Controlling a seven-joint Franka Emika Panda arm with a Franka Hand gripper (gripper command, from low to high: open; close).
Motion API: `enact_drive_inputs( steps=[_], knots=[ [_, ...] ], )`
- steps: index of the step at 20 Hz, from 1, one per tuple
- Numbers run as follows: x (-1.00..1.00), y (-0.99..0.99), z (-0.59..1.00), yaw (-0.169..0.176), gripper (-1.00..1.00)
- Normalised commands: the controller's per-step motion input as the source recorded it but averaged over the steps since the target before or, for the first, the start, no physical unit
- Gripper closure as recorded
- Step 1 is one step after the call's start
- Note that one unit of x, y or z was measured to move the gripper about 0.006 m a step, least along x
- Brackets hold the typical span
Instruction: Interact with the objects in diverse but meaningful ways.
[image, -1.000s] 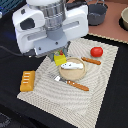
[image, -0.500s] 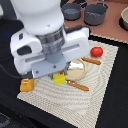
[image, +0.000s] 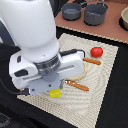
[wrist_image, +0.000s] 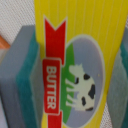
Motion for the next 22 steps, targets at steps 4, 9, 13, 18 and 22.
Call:
enact_drive_inputs(
  steps=[4,9,13,18,22],
  knots=[
    [0.35,-0.05,-0.18,-0.014,1.00],
    [0.30,-0.15,-0.02,-0.031,1.00],
    [0.26,-0.14,0.03,-0.014,-1.00],
    [0.16,-0.12,0.30,-0.001,-1.00],
    [0.12,0.00,0.86,0.000,-1.00]
  ],
)
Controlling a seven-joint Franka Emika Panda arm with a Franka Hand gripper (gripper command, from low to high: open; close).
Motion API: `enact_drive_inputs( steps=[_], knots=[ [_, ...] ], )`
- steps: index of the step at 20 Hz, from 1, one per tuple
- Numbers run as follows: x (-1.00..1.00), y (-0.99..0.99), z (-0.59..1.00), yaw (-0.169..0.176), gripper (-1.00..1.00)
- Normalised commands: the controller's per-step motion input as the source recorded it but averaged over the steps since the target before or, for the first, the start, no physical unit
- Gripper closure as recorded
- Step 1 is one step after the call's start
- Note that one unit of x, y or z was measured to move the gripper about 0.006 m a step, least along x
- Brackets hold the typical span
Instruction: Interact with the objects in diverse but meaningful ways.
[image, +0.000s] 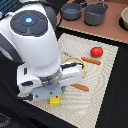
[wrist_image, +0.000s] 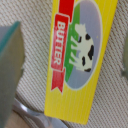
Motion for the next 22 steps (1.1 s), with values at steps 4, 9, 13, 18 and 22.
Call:
enact_drive_inputs(
  steps=[4,9,13,18,22],
  knots=[
    [0.07,0.24,1.00,0.000,-1.00],
    [0.02,0.43,1.00,0.030,-1.00],
    [0.00,0.68,0.81,0.105,-1.00],
    [0.00,0.80,0.47,0.103,-1.00],
    [-0.04,0.86,0.34,0.079,-1.00]
  ],
)
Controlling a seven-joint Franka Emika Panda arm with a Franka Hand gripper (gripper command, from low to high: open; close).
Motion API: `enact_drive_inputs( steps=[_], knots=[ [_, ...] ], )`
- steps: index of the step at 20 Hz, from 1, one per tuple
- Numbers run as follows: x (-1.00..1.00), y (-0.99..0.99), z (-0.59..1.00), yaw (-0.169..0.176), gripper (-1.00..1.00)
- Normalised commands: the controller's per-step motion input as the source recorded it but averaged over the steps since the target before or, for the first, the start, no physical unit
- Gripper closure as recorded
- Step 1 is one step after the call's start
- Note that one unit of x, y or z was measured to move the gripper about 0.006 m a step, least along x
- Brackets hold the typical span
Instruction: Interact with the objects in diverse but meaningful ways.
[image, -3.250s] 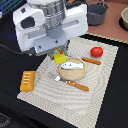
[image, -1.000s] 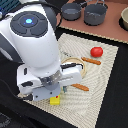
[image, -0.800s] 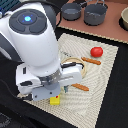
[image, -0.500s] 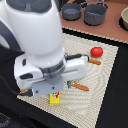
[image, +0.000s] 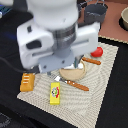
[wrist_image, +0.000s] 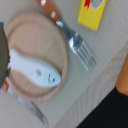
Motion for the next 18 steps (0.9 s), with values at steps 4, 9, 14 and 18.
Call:
enact_drive_inputs(
  steps=[4,9,14,18],
  knots=[
    [-0.37,0.87,0.05,0.055,-1.00],
    [-0.81,0.69,-0.28,0.025,-1.00],
    [-1.00,0.51,-0.44,0.000,-1.00],
    [-0.96,0.41,-0.39,0.002,-1.00]
  ],
)
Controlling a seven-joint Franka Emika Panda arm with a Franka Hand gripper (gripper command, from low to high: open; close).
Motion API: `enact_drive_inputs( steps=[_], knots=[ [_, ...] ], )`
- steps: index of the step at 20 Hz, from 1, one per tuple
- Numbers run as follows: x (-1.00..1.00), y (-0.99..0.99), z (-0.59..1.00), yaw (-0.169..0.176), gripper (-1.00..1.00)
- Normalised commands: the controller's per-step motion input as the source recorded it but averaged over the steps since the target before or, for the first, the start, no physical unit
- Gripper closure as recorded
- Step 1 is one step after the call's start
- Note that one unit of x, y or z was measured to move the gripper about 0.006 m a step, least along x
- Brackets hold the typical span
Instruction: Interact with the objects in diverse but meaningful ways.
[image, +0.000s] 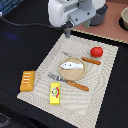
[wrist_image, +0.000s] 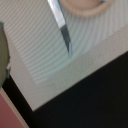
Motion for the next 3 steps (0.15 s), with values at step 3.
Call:
enact_drive_inputs(
  steps=[3],
  knots=[
    [-0.47,0.29,-0.24,0.029,-1.00]
  ],
)
